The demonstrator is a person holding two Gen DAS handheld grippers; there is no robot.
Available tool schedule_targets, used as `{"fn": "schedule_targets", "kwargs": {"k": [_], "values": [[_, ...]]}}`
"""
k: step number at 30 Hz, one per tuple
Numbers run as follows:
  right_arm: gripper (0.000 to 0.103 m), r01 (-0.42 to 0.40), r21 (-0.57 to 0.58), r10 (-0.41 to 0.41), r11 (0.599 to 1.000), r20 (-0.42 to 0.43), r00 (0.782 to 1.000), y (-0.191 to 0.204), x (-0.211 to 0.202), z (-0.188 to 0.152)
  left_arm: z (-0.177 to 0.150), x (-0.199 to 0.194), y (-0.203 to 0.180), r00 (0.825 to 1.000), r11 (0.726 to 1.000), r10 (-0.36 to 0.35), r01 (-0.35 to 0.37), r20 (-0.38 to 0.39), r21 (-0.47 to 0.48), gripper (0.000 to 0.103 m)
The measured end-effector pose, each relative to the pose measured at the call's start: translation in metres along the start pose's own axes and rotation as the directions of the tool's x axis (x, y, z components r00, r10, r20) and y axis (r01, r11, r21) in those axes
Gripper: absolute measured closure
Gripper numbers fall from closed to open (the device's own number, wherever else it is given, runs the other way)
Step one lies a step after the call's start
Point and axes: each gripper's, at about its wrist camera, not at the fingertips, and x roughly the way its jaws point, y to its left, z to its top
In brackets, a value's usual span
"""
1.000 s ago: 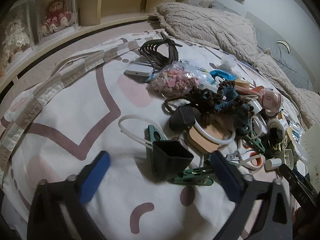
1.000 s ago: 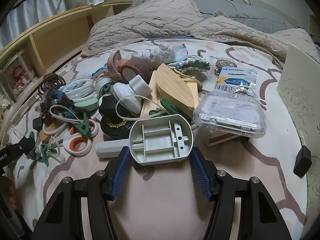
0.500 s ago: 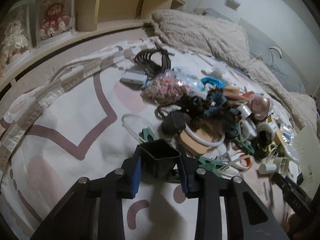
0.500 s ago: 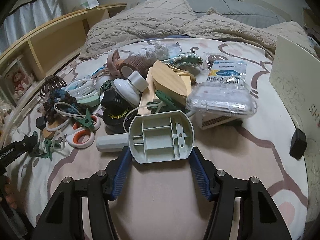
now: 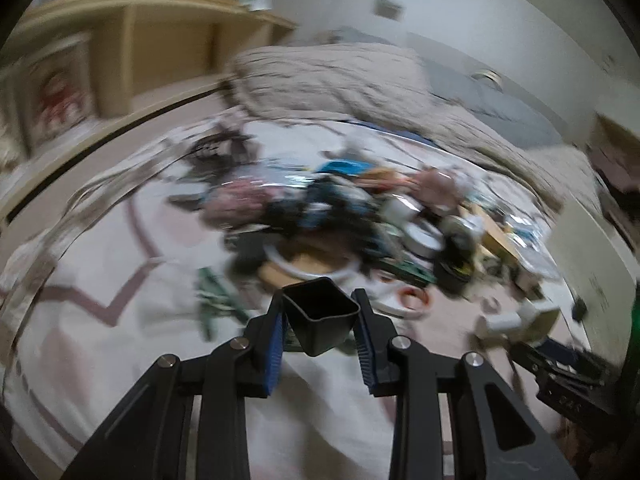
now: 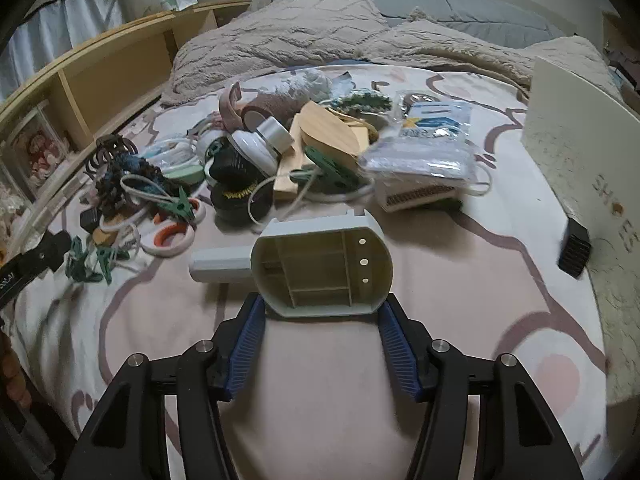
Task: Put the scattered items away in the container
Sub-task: 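Close right tool on grey plastic holder while left tool closes on black cup, then lift the black cup with left tool while right tool lifts grey holder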
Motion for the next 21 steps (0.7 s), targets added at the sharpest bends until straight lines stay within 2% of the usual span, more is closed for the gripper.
{"fn": "schedule_targets", "kwargs": {"k": [8,11,17,18,19,20,21], "values": [[0.046,-0.001,0.037,0.001,0.999,-0.002,1.0,-0.01,-0.012,-0.007,-0.018,0.003,-0.044,0.994,0.989,-0.096,0.101,-0.05,0.111,0.072],[0.058,-0.006,0.046,0.006,0.999,0.001,1.0,-0.013,-0.019,-0.009,-0.025,0.004,-0.057,0.991,0.982,-0.115,0.124,-0.07,0.146,0.072],[0.058,-0.022,0.089,0.021,0.996,0.003,1.0,-0.024,-0.027,-0.016,-0.035,0.009,-0.073,0.983,0.97,-0.14,0.16,-0.12,0.18,0.072],[0.055,-0.023,0.099,0.022,0.995,0.01,1.0,-0.026,-0.028,-0.015,-0.037,0.01,-0.074,0.981,0.969,-0.143,0.165,-0.127,0.181,0.071],[0.039,-0.019,0.106,0.018,0.994,0.017,1.0,-0.027,-0.028,-0.014,-0.039,0.012,-0.076,0.98,0.969,-0.146,0.169,-0.136,0.181,0.071],[0.028,-0.013,0.108,0.011,0.994,0.026,1.0,-0.028,-0.029,-0.013,-0.04,0.013,-0.077,0.979,0.969,-0.146,0.171,-0.144,0.18,0.071],[0.011,-0.007,0.108,0.003,0.994,0.04,0.999,-0.027,-0.03,-0.012,-0.042,0.016,-0.077,0.978,0.969,-0.144,0.171,-0.153,0.18,0.071]]}}
